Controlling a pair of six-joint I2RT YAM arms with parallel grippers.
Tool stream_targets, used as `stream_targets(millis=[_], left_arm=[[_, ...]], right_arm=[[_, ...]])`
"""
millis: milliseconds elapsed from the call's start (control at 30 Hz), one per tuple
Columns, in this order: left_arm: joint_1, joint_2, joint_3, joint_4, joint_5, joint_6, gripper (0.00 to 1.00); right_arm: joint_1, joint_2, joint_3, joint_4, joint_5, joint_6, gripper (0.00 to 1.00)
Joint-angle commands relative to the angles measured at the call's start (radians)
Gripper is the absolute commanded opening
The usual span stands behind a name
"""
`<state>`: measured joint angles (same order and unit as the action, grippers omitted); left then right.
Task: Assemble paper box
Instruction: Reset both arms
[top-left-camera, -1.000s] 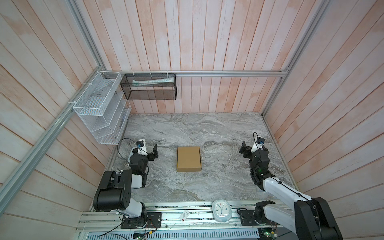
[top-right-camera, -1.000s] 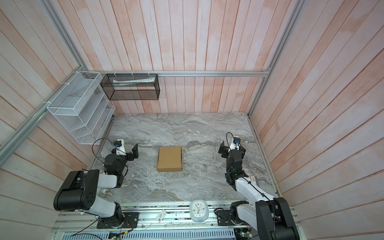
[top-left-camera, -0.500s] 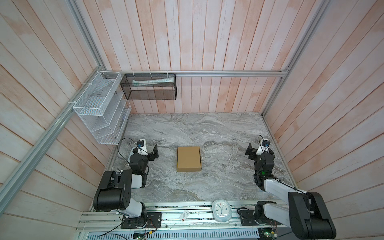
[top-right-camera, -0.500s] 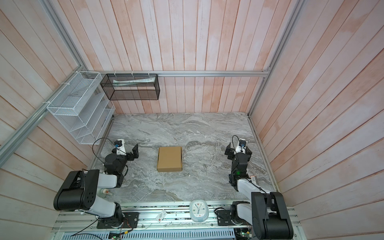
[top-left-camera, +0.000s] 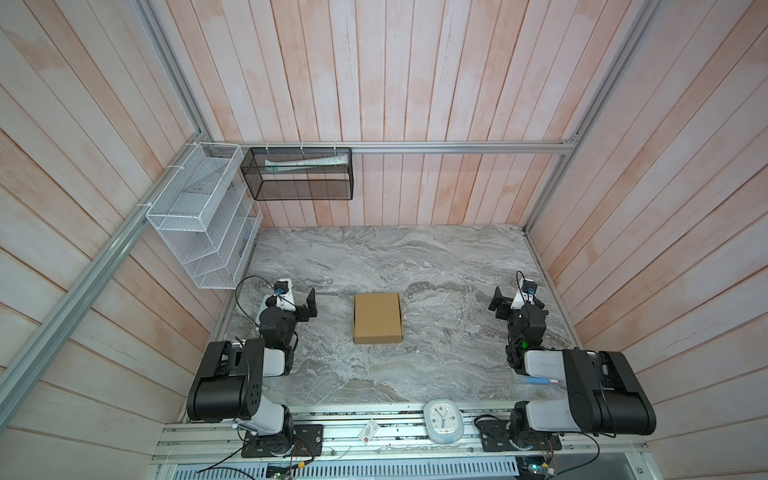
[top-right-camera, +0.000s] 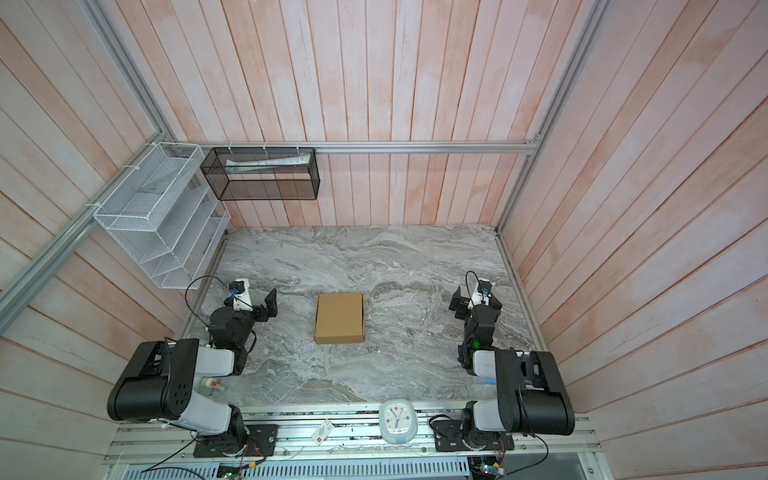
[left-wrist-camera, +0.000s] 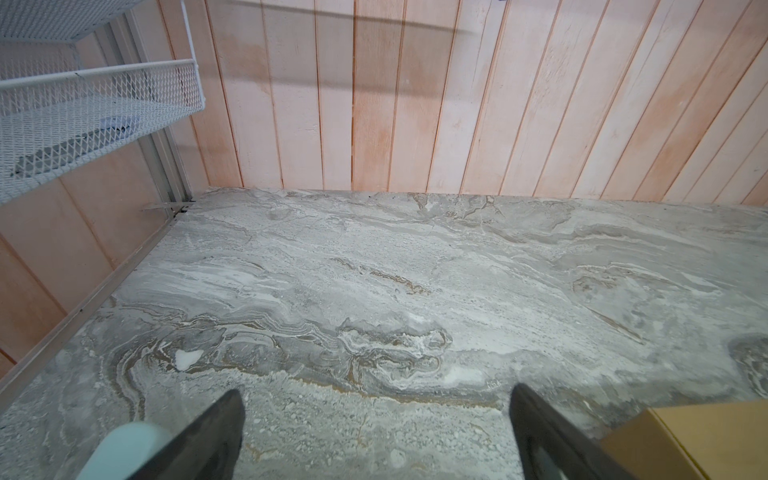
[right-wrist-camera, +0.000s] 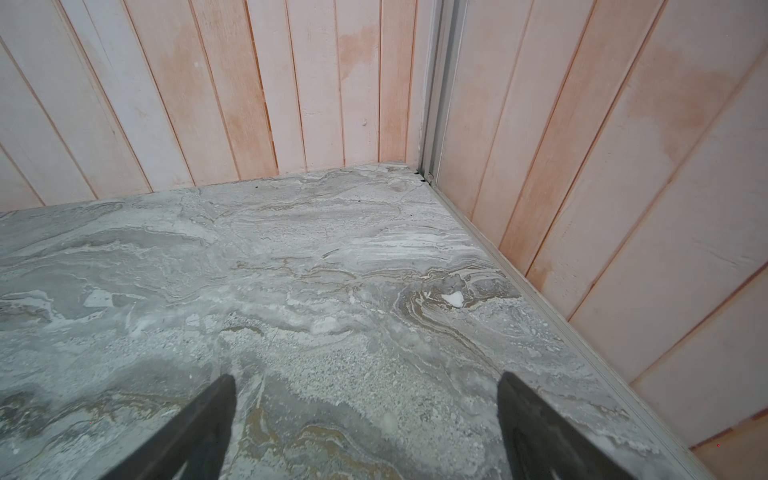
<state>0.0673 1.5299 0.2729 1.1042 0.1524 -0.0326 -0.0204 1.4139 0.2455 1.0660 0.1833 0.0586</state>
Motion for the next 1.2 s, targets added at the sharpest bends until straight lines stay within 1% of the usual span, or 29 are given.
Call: stream_targets(millis=[0,200,400,1167], left_arm=[[0.002,0.011,0.019,-0.003,0.006,0.014,1.00],[0.002,0.010,0.019,-0.003,0.007,0.014,1.00],[0.002,0.010,0.019,-0.004,0.006,0.015,1.00],[0.000,0.012,0.019,-0.005,0.004,0.014,1.00]], right_arm=[[-0.004,0.035,-0.005,0.094,-0.017,0.009,0.98],[-0.004,0.094,-0.008,0.146,-0.037,0.003,0.98],[-0.003,0.103,-0.003,0.141,-0.077,-0.021,0.98],[-0.004,0.102,-0.002,0.136,-0.080,-0.022,0.98]])
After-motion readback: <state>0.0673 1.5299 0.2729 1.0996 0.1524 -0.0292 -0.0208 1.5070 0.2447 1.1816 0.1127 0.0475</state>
